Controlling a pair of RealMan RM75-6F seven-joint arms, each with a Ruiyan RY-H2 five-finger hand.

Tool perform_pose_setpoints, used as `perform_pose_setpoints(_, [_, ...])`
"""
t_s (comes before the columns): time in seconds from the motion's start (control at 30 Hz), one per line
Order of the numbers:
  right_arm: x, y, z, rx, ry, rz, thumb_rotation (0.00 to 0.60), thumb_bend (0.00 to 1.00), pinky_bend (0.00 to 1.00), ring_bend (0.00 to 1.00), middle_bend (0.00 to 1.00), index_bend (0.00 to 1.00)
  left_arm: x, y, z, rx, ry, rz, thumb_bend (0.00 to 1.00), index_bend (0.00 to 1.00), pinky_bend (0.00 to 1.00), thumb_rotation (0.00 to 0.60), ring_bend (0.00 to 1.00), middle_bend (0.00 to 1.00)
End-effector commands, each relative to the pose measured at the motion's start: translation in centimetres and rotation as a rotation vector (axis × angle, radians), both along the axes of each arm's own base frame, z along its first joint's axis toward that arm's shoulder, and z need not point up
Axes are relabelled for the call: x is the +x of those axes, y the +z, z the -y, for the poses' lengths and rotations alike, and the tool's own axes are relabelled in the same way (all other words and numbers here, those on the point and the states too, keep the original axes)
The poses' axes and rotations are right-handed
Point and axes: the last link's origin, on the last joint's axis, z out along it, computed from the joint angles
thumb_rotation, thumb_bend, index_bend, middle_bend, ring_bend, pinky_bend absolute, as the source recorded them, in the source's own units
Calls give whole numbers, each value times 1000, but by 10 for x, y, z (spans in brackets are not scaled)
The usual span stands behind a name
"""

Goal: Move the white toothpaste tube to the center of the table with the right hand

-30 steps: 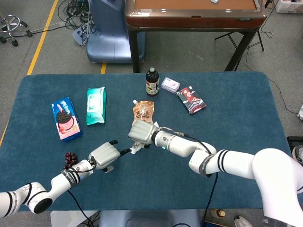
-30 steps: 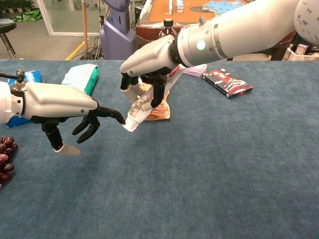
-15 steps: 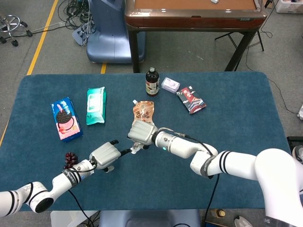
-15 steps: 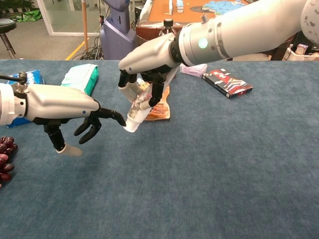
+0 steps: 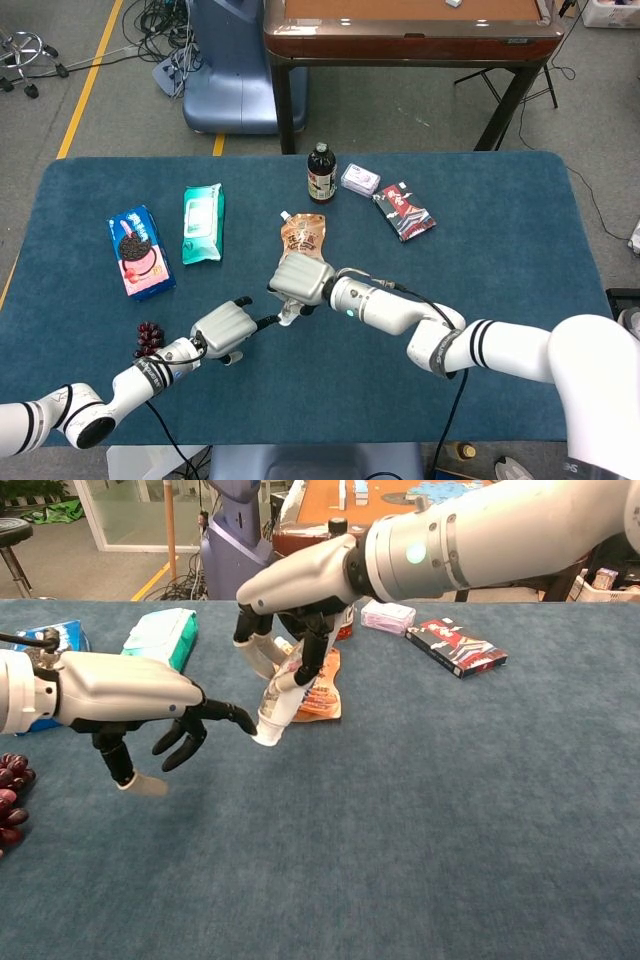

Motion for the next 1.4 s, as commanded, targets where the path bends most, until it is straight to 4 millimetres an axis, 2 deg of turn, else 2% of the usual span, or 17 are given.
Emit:
perform_pose_setpoints(0.03, [0, 1, 0, 2, 0, 7, 600, 913, 432, 764, 837, 963, 0, 0, 0, -1, 0, -1, 246, 135, 113, 600, 544, 587])
perform_pose_setpoints(0.9, [-1, 2, -4, 25, -19, 81, 600, 914, 432, 776, 839, 965, 1, -3, 0, -5, -2, 0, 246, 135, 113, 600, 544, 587])
perform_pose_setpoints(1.27, [-30, 6, 0, -4, -103, 151, 600, 901, 432, 774, 836, 965, -10, 16, -1, 35, 9, -31, 246, 135, 113, 600, 544, 587])
perform_pose_setpoints(1.4, [-45, 0, 0, -12, -127, 177, 600, 832, 432, 759, 822, 965, -16, 26, -1, 57, 24, -42, 246, 135, 113, 600, 544, 587])
